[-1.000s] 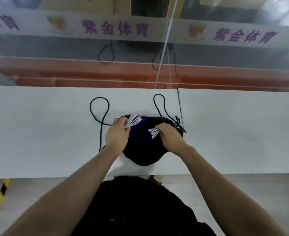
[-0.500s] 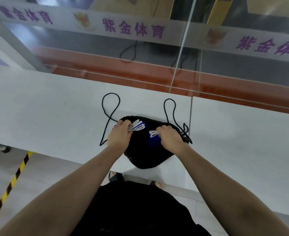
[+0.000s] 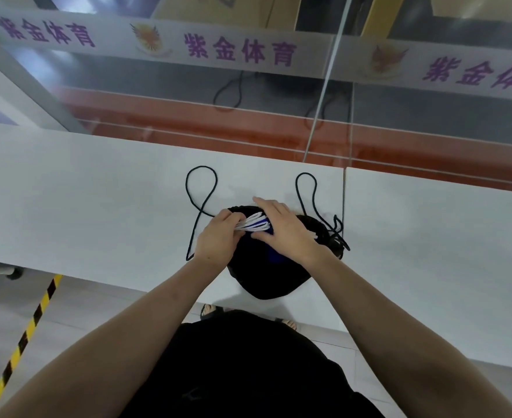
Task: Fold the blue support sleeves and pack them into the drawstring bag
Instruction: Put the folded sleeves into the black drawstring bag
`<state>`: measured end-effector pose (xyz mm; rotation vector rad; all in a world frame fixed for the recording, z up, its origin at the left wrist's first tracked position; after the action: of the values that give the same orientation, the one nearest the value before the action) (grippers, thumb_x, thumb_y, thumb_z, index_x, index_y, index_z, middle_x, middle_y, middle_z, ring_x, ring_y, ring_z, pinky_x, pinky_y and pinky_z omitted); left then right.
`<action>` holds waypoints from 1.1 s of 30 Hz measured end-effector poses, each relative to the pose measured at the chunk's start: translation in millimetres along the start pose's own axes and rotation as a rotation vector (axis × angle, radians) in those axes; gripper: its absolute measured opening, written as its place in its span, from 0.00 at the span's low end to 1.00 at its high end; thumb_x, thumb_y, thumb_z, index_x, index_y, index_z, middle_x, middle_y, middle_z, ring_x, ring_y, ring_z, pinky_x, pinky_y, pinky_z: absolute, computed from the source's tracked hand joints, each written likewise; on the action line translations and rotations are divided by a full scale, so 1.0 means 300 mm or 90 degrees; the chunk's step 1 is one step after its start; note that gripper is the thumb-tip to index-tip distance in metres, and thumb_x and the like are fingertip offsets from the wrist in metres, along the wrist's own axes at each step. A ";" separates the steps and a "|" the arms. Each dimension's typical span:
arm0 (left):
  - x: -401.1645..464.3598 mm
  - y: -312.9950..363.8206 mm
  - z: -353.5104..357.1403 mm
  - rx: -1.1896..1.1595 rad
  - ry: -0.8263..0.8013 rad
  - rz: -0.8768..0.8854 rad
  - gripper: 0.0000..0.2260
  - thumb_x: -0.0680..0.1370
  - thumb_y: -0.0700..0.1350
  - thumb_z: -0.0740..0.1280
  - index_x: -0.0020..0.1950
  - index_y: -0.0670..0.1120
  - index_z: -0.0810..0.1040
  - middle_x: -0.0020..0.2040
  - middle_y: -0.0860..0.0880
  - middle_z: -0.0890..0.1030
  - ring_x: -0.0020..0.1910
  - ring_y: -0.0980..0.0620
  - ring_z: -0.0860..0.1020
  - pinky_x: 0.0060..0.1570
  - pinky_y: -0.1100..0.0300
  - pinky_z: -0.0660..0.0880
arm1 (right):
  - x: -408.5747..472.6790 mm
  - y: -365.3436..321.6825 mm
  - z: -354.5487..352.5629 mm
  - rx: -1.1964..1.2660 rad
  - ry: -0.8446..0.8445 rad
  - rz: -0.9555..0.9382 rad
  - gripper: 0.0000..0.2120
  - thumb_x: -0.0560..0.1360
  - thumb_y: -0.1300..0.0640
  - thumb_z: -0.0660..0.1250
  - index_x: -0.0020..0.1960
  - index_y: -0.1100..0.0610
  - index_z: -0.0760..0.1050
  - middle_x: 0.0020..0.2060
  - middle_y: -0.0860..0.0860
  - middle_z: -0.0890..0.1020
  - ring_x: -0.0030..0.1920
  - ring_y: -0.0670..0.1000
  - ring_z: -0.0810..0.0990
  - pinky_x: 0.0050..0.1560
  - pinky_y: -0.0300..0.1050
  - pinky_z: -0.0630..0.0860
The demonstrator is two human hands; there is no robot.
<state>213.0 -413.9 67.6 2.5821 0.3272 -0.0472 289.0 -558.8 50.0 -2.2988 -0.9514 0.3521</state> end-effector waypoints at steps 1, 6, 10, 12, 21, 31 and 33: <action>0.002 -0.004 -0.003 -0.007 0.002 0.012 0.12 0.80 0.45 0.67 0.63 0.52 0.77 0.56 0.53 0.76 0.53 0.52 0.77 0.46 0.52 0.77 | 0.008 -0.014 0.014 -0.008 0.001 -0.002 0.32 0.79 0.46 0.71 0.79 0.49 0.63 0.70 0.50 0.75 0.70 0.52 0.71 0.70 0.50 0.70; 0.016 -0.107 -0.033 -0.153 0.030 -0.063 0.11 0.83 0.48 0.63 0.64 0.51 0.78 0.58 0.53 0.78 0.58 0.52 0.77 0.54 0.54 0.77 | -0.006 0.009 0.054 0.037 0.027 0.090 0.16 0.82 0.55 0.67 0.69 0.56 0.75 0.62 0.53 0.80 0.63 0.55 0.76 0.68 0.49 0.71; -0.001 -0.249 -0.012 -0.196 0.001 -0.269 0.19 0.83 0.53 0.63 0.72 0.47 0.72 0.67 0.47 0.76 0.65 0.46 0.75 0.45 0.66 0.72 | -0.080 0.050 0.026 0.162 0.145 0.192 0.12 0.82 0.59 0.66 0.65 0.57 0.76 0.58 0.51 0.80 0.58 0.50 0.77 0.63 0.46 0.73; -0.008 -0.294 0.042 -0.223 -0.076 -0.353 0.24 0.81 0.56 0.65 0.73 0.44 0.70 0.65 0.44 0.78 0.59 0.45 0.79 0.47 0.58 0.75 | -0.104 0.057 0.039 0.213 0.145 0.230 0.11 0.82 0.59 0.66 0.65 0.55 0.75 0.59 0.49 0.79 0.59 0.47 0.76 0.65 0.45 0.73; -0.014 -0.286 0.048 -0.278 -0.058 -0.335 0.07 0.83 0.46 0.61 0.55 0.45 0.75 0.45 0.47 0.81 0.42 0.45 0.81 0.35 0.54 0.76 | -0.117 0.065 0.101 0.252 0.067 0.257 0.13 0.82 0.61 0.65 0.64 0.48 0.73 0.59 0.45 0.79 0.61 0.46 0.77 0.66 0.48 0.74; -0.009 -0.221 -0.023 -0.315 0.032 -0.260 0.06 0.84 0.46 0.61 0.57 0.47 0.74 0.51 0.50 0.80 0.50 0.50 0.78 0.51 0.54 0.75 | -0.038 0.081 0.201 0.130 -0.015 0.266 0.15 0.82 0.58 0.67 0.68 0.54 0.77 0.62 0.56 0.78 0.61 0.58 0.77 0.65 0.50 0.73; -0.012 -0.224 -0.022 -0.301 0.034 -0.251 0.05 0.84 0.46 0.61 0.57 0.47 0.74 0.51 0.50 0.80 0.50 0.49 0.78 0.50 0.55 0.74 | -0.019 0.082 0.206 0.049 -0.035 0.274 0.19 0.82 0.54 0.67 0.72 0.53 0.75 0.67 0.57 0.75 0.65 0.60 0.76 0.64 0.53 0.75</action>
<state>193.1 -355.6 39.8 2.0240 0.7650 -0.0375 270.3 -549.1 -13.3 -2.4201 -0.4499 0.6210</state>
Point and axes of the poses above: each hand's wrist, its own x-axis towards the middle knuckle, its own z-axis out of the palm, y = z × x, the point moved 7 cm from there along x, towards the middle knuckle
